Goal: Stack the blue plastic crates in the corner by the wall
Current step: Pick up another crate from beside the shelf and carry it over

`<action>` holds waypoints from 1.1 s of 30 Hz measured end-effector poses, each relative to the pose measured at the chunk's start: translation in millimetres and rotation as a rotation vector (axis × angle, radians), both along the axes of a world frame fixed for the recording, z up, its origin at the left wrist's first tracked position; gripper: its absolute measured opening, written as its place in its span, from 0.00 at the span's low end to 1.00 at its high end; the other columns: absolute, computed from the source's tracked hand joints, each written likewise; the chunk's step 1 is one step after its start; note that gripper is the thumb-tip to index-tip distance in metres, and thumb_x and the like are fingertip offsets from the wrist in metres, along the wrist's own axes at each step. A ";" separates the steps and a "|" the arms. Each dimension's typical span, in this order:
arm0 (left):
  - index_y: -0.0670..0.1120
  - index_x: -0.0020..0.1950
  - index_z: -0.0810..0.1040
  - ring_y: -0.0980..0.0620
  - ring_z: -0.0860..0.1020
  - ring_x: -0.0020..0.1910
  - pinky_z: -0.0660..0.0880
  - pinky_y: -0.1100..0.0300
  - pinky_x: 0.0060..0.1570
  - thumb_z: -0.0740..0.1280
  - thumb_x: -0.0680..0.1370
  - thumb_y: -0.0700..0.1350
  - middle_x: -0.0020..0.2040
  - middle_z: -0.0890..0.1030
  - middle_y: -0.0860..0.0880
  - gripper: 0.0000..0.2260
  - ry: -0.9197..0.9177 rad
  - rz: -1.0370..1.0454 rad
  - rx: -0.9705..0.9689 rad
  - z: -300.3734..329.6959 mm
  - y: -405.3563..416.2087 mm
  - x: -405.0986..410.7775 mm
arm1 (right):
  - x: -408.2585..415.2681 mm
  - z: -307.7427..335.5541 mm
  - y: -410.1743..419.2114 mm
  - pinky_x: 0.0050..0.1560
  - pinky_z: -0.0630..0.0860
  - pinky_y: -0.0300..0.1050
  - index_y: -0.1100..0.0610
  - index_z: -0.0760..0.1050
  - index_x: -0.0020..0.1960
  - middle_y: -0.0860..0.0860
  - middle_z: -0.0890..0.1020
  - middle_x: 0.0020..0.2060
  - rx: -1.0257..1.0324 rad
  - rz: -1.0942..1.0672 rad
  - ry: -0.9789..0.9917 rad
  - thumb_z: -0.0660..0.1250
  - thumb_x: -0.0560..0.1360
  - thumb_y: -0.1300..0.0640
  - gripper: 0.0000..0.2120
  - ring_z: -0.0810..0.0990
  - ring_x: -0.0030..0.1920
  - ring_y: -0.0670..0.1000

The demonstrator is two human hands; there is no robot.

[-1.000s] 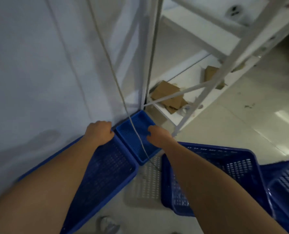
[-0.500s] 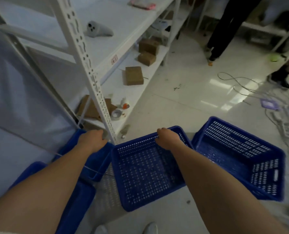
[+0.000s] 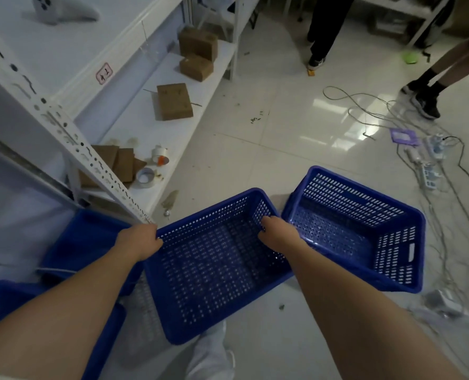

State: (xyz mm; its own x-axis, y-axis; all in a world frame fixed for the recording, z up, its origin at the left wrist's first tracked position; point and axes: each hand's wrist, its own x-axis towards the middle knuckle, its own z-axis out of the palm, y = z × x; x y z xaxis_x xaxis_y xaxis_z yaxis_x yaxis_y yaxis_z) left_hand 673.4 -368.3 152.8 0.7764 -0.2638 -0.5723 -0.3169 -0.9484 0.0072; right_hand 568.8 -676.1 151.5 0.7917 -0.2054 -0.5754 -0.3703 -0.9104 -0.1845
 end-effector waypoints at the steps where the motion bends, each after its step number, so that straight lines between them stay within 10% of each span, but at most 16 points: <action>1: 0.48 0.49 0.73 0.50 0.75 0.44 0.68 0.58 0.34 0.58 0.78 0.53 0.49 0.78 0.48 0.10 0.005 -0.005 0.005 -2.9 -5.2 4.9 | 3.5 -2.3 -5.3 0.40 0.66 0.47 0.56 0.63 0.48 0.52 0.67 0.42 0.007 -0.018 0.000 0.57 0.78 0.55 0.05 0.69 0.42 0.55; 12: 0.45 0.69 0.70 0.45 0.78 0.55 0.74 0.54 0.50 0.56 0.79 0.52 0.64 0.75 0.42 0.21 0.008 -0.163 -0.005 -4.8 -125.5 66.1 | 7.8 -1.8 -97.8 0.47 0.73 0.53 0.59 0.71 0.54 0.59 0.76 0.51 0.037 -0.306 -0.015 0.58 0.78 0.53 0.10 0.74 0.45 0.58; 33: 0.43 0.60 0.74 0.45 0.77 0.53 0.72 0.55 0.45 0.56 0.79 0.52 0.58 0.79 0.43 0.17 0.015 -0.468 0.025 -44.4 -484.7 -3.0 | -199.4 -43.3 -410.9 0.45 0.70 0.47 0.60 0.72 0.56 0.59 0.78 0.56 0.025 -0.750 0.050 0.60 0.76 0.52 0.13 0.78 0.52 0.59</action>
